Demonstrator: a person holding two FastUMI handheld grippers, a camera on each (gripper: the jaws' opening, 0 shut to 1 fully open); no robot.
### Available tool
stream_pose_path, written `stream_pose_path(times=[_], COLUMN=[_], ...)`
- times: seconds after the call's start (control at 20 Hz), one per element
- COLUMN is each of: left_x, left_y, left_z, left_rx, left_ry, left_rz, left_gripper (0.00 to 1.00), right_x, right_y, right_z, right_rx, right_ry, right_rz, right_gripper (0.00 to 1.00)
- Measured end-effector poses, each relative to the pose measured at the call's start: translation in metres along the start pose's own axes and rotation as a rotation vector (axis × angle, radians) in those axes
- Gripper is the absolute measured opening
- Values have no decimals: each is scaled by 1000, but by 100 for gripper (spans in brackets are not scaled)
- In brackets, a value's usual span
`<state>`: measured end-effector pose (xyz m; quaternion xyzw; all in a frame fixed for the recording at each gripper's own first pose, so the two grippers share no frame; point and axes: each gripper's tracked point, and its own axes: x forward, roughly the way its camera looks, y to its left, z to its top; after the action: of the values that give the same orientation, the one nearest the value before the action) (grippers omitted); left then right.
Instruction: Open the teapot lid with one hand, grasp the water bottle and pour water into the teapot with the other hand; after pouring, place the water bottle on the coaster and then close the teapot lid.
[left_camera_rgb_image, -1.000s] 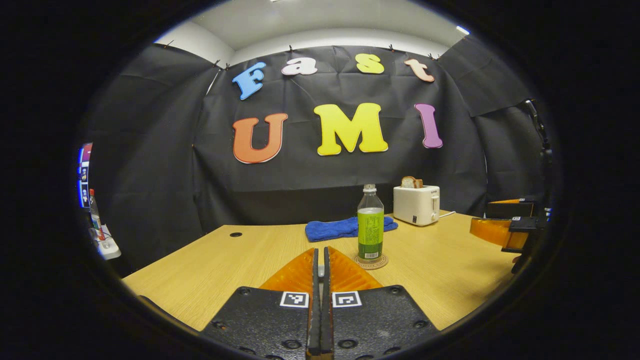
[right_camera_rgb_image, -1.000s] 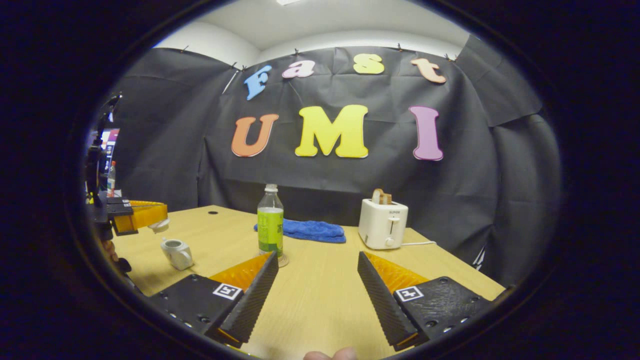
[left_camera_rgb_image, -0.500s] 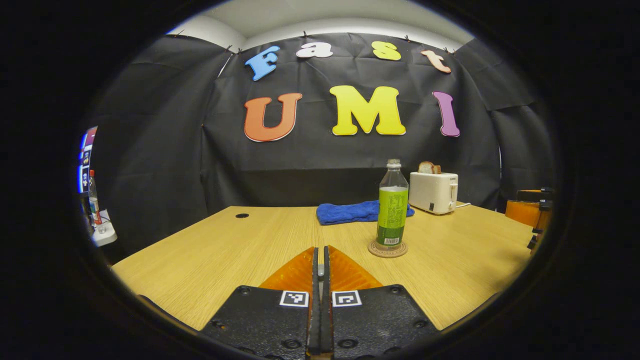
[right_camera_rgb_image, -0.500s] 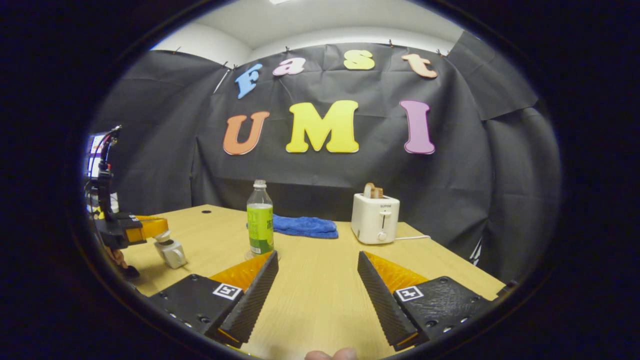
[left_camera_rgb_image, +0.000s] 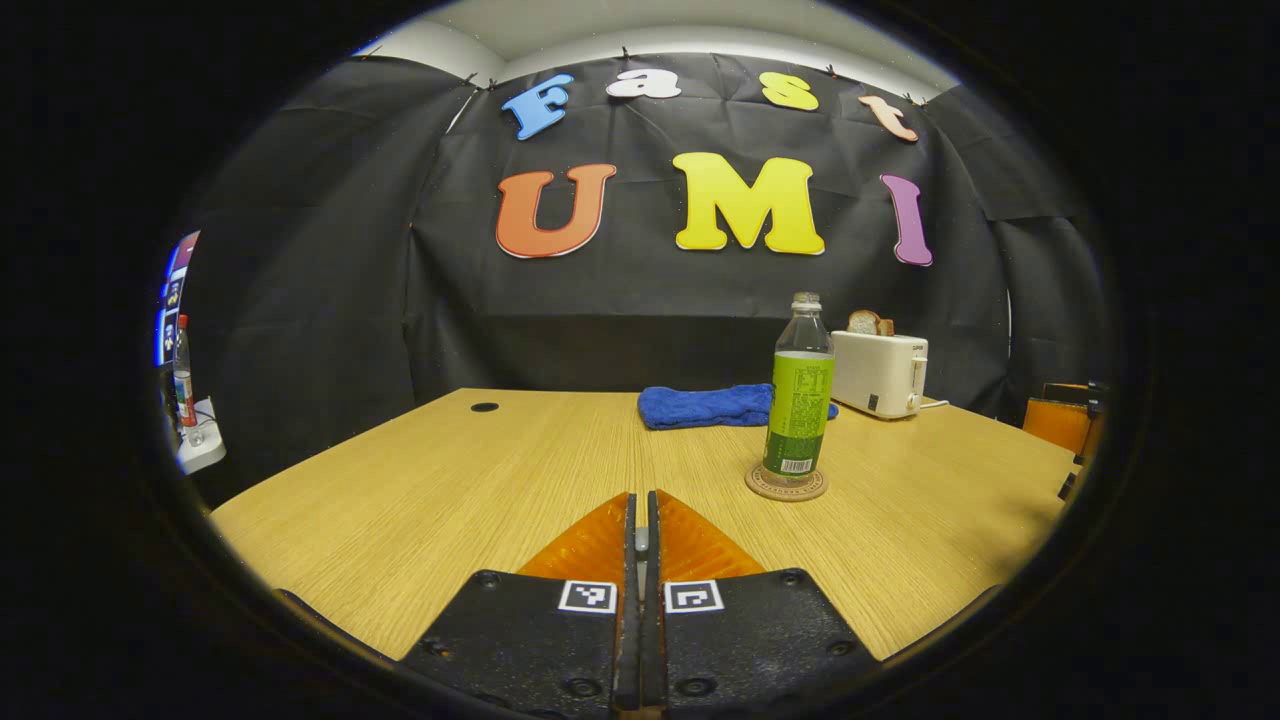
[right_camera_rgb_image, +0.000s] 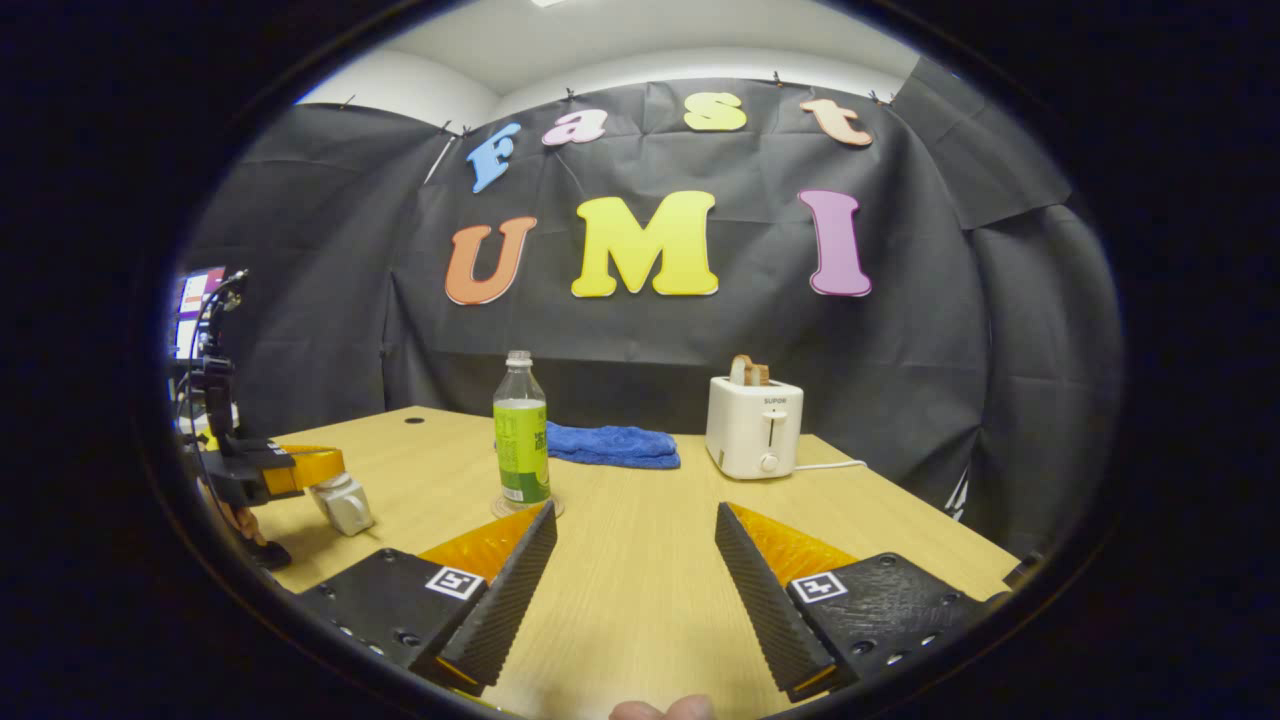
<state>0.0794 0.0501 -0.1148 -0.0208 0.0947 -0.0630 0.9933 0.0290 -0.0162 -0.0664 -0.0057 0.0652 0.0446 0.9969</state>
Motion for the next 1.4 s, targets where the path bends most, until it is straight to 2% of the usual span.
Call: stream_pose_path(times=[0.15, 0.2, 0.25, 0.3, 0.45, 0.65, 0.7, 0.8, 1.0, 1.1, 1.3, 1.4], left_x=[-2, -5, -10, -16, -41, -79, -89, -102, -113, -115, -117, -116], left_y=[-1, 3, 6, 2, -17, -70, -80, -91, -97, -101, -105, -103], left_z=[3, 5, 10, 20, 56, 90, 95, 101, 101, 102, 101, 99], left_rx=[9, 19, 30, 35, 46, 67, 68, 62, 24, 19, 7, 7], left_ry=[3, 7, 0, -19, -102, -182, -198, -226, -225, -226, -221, -213], left_rz=[17, 41, 58, 61, 69, 25, 21, 15, 18, 5, -9, -13], left_gripper=[11, 21, 46, 51, 99, 100, 100, 99, 99, 99, 99, 99], right_x=[0, -1, -2, -3, -12, -31, -37, -48, -68, -72, -73, -73], right_y=[1, 1, 3, 4, 6, 8, 8, 7, -3, -7, -3, -1], right_z=[-1, -2, -1, 0, 12, 30, 33, 38, 50, 53, 55, 56], right_rx=[8, 15, 21, 23, 24, 38, 40, 35, 49, 36, 24, 14], right_ry=[1, 4, 2, -4, -49, -99, -105, -118, -163, -181, -179, -177], right_rz=[3, 4, 5, 3, -18, -41, -41, -36, -51, -68, -74, -78], right_gripper=[96, 95, 95, 96, 99, 92, 95, 95, 93, 96, 98, 96])
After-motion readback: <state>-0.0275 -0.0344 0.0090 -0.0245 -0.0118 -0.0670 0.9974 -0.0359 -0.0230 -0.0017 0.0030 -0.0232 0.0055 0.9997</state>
